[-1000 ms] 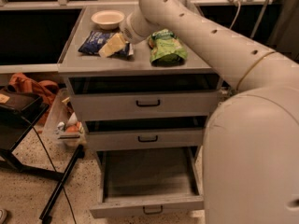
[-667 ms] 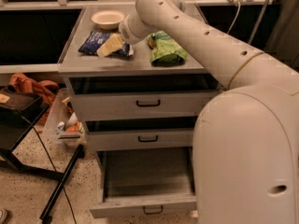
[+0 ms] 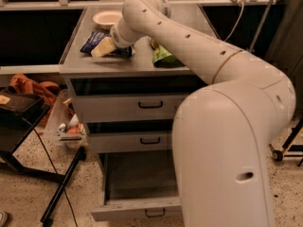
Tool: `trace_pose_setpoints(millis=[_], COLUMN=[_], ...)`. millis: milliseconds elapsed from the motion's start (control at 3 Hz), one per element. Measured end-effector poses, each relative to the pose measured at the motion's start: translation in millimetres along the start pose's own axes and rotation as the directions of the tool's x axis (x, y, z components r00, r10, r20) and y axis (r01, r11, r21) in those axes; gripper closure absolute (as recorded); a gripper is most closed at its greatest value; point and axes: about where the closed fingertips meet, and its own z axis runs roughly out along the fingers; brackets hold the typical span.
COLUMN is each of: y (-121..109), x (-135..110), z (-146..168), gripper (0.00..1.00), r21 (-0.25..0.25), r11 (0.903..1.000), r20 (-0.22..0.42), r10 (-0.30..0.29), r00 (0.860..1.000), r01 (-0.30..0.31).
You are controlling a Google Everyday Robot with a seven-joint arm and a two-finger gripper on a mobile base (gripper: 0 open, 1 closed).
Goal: Place blue chip bag into bottom drawer
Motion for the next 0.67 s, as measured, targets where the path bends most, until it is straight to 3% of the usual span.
trace_pose_setpoints(millis=[333, 667], y=[9.0, 17.5], x=[-7.1, -12.9], z=[17.0, 29.4], gripper=[0.04, 1.00], r21=[-0.008, -0.009], r11=[0.9998, 0.9991], r20=[-0.009, -0.016], r10=[0.020, 0.042], r00=[1.000, 0.999], r01=[-0.020, -0.042])
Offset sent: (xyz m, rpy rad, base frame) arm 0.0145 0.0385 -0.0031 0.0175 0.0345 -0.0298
